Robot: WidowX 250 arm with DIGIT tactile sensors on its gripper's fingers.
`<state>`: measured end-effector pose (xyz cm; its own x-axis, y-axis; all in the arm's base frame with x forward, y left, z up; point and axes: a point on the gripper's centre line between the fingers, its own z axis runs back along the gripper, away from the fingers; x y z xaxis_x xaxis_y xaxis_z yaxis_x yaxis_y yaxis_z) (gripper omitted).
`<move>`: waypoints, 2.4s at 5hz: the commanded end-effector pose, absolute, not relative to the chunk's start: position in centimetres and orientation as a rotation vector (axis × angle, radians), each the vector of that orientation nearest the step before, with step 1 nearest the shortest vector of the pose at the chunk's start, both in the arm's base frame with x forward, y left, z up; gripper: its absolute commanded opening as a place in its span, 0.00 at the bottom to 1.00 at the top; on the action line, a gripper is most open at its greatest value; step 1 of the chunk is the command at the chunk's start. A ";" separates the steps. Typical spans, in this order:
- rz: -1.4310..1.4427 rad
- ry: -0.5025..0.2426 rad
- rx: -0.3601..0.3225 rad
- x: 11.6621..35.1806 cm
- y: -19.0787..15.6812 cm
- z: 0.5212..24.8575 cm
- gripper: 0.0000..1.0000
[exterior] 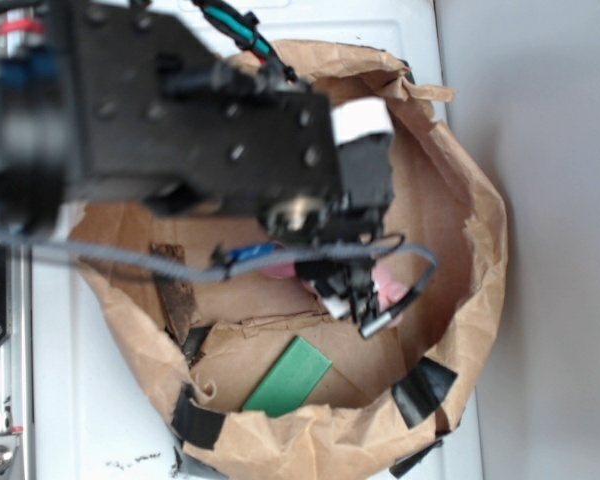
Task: Grab the blue block.
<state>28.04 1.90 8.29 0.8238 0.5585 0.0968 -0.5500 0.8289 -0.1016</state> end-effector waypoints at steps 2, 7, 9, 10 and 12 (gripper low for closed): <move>0.760 -0.080 -0.043 29.0 2.9 7.2 1.00; 0.608 -0.096 -0.123 26.4 3.5 5.7 1.00; 0.729 -0.102 -0.190 27.0 3.5 7.5 1.00; 0.767 -0.176 -0.160 27.2 3.4 6.4 1.00; 0.826 -0.202 -0.153 27.0 3.6 7.3 1.00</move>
<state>26.45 3.53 6.11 0.6584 0.7486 0.0780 -0.7284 0.6599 -0.1843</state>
